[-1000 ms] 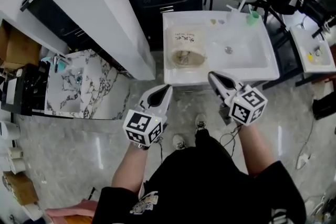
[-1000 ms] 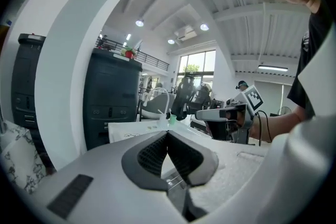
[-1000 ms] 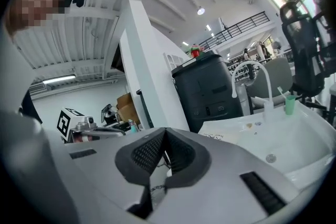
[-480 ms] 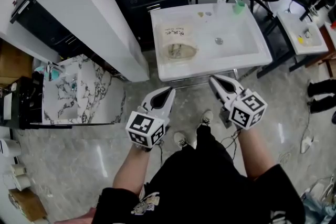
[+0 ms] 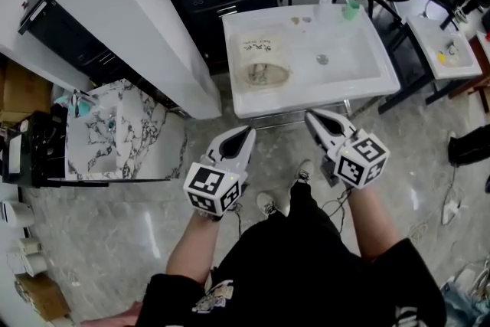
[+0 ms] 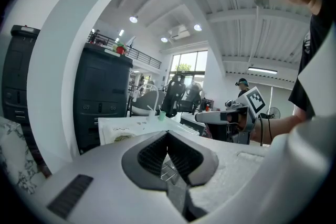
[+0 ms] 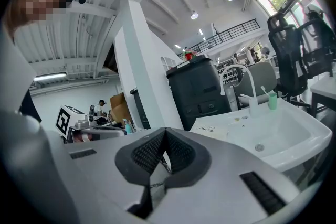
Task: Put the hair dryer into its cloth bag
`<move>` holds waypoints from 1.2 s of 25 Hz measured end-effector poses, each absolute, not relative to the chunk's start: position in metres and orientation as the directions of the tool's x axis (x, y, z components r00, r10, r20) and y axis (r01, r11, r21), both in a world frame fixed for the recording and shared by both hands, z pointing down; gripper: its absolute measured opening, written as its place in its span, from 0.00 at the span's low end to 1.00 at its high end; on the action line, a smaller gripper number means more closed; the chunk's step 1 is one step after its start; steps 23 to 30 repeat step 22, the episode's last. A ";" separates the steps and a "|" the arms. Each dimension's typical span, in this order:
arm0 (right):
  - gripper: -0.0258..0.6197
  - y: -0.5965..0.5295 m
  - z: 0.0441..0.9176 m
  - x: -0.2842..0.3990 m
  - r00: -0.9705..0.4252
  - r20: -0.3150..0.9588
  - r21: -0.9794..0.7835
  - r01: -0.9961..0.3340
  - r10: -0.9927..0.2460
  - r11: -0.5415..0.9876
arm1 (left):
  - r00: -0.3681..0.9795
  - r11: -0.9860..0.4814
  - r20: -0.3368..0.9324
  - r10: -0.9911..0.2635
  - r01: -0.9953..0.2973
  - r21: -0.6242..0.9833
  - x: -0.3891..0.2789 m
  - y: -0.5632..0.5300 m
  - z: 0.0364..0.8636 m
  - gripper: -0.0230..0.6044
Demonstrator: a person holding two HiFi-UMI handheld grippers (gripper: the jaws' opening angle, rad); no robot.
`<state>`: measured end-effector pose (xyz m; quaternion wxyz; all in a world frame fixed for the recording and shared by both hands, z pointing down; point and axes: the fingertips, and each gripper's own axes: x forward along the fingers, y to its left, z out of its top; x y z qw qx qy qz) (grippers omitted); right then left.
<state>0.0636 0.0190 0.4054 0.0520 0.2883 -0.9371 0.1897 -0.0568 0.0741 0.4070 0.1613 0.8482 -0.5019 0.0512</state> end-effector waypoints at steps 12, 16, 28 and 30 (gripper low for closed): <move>0.04 0.015 0.404 0.056 -0.836 0.209 -0.315 -0.549 -0.508 0.774 | 0.488 -0.441 0.242 -0.839 -0.869 0.222 -0.061 0.068 0.406 0.04; 0.04 0.017 0.405 0.057 -0.836 0.209 -0.311 -0.548 -0.507 0.776 | 0.486 -0.440 0.242 -0.840 -0.870 0.221 -0.061 0.070 0.407 0.04; 0.04 0.019 0.406 0.057 -0.839 0.209 -0.313 -0.545 -0.503 0.778 | 0.487 -0.440 0.245 -0.838 -0.870 0.223 -0.059 0.071 0.409 0.04; 0.04 0.019 0.406 0.057 -0.839 0.209 -0.313 -0.545 -0.503 0.778 | 0.487 -0.440 0.245 -0.838 -0.870 0.223 -0.059 0.071 0.409 0.04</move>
